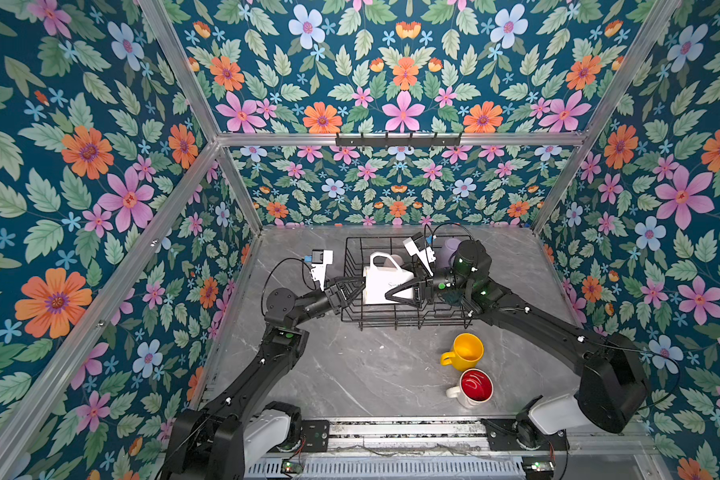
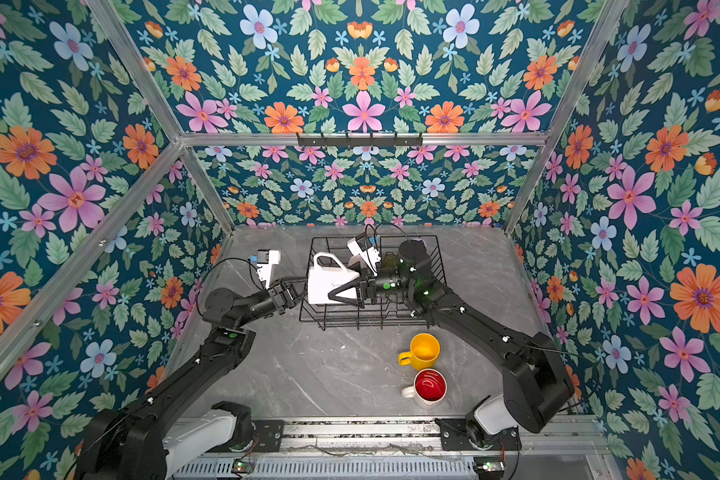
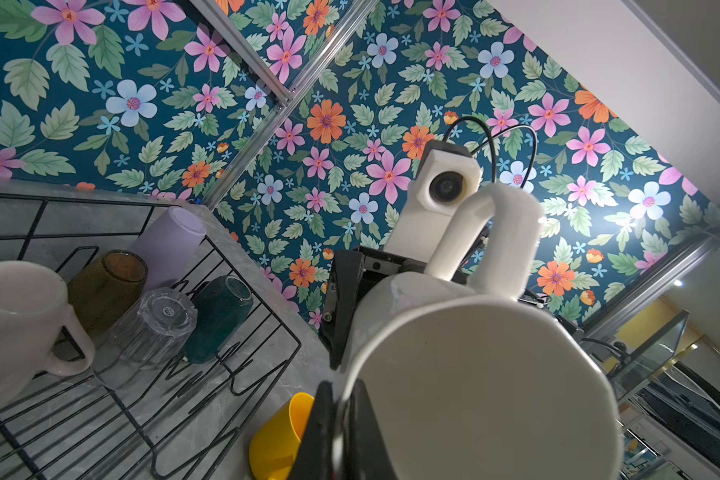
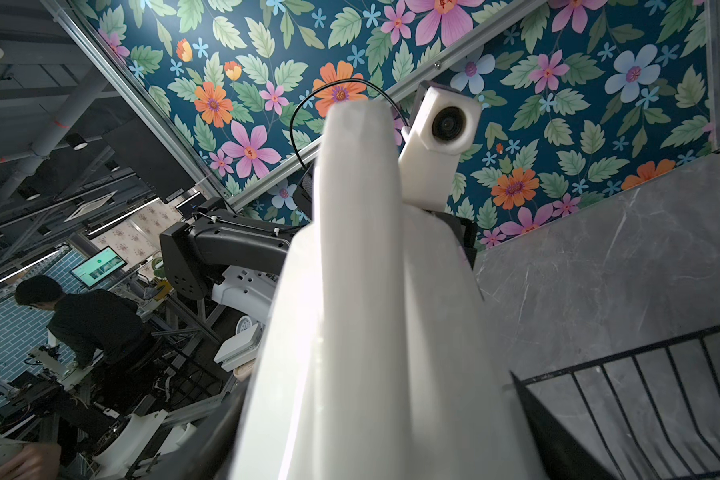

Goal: Load the cups into the dish rack
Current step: 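Grasp the white mug handle side with the right gripper beside the left gripper, then open the left gripper and withdraw while the right carries the mug over the rack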

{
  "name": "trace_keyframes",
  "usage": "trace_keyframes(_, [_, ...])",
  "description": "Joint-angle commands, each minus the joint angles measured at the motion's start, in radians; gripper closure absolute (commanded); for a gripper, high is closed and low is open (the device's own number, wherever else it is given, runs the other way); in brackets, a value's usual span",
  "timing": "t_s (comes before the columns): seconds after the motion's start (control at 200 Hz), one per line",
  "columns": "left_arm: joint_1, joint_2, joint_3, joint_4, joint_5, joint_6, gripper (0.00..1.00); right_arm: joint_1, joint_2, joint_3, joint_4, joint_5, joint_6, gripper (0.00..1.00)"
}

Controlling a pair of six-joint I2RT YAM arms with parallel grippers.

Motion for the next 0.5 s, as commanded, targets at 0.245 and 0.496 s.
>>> trace_keyframes(0.245, [-0.003,-0.001,0.011,0.076,0.021,0.009,1.0,0.007,0.001,0.022,-0.048,0.032,0.006,1.0])
trace_keyframes(0.496, [0.001,-0.008,0.017,0.02,0.013,0.035,0.9,0.007,-0.021,0.065,-0.156,0.09,-0.009,1.0])
